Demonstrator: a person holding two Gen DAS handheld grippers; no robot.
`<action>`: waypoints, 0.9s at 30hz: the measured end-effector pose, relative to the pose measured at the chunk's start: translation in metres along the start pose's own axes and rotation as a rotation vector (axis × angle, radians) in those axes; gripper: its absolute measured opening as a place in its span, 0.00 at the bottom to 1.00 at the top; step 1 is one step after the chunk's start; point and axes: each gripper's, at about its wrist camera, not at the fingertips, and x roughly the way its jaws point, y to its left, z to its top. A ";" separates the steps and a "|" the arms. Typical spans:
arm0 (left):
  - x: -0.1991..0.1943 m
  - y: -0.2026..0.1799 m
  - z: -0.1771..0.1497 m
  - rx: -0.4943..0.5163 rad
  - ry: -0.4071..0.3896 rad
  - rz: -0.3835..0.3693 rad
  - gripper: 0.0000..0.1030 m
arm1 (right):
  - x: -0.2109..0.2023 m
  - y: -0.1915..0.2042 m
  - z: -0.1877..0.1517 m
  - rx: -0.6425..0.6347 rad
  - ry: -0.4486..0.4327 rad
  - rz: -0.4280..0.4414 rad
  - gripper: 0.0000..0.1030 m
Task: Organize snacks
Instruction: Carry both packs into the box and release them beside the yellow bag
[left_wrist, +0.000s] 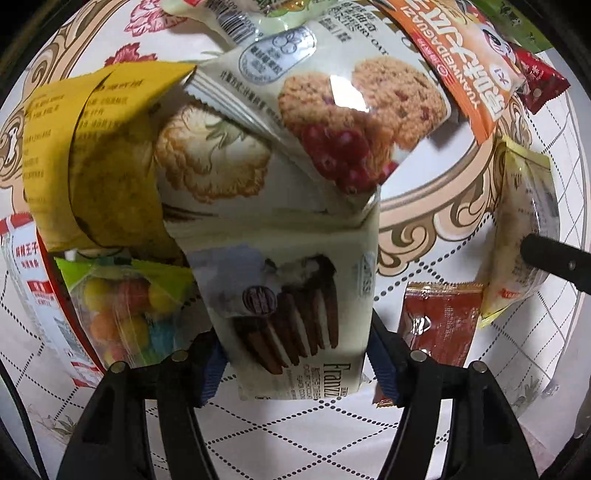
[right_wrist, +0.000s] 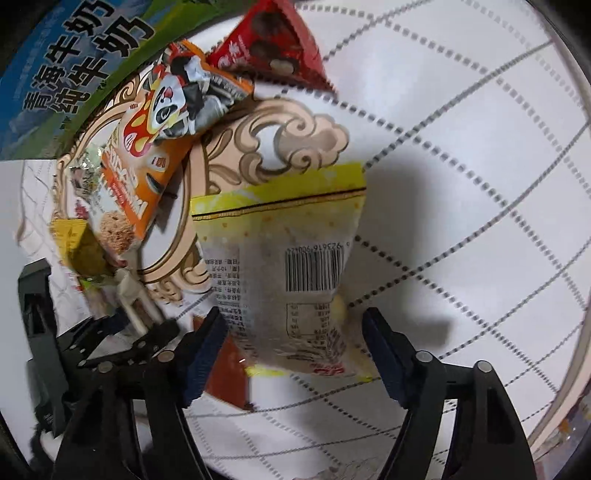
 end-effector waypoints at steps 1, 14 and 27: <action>0.003 -0.011 -0.001 -0.008 -0.003 -0.001 0.63 | 0.001 0.002 -0.001 0.006 -0.010 -0.006 0.78; -0.013 -0.002 -0.058 -0.050 -0.159 0.059 0.55 | 0.031 0.054 -0.039 -0.001 -0.136 -0.117 0.48; -0.122 -0.013 -0.073 -0.010 -0.327 -0.055 0.55 | -0.076 0.072 -0.068 -0.041 -0.242 0.104 0.45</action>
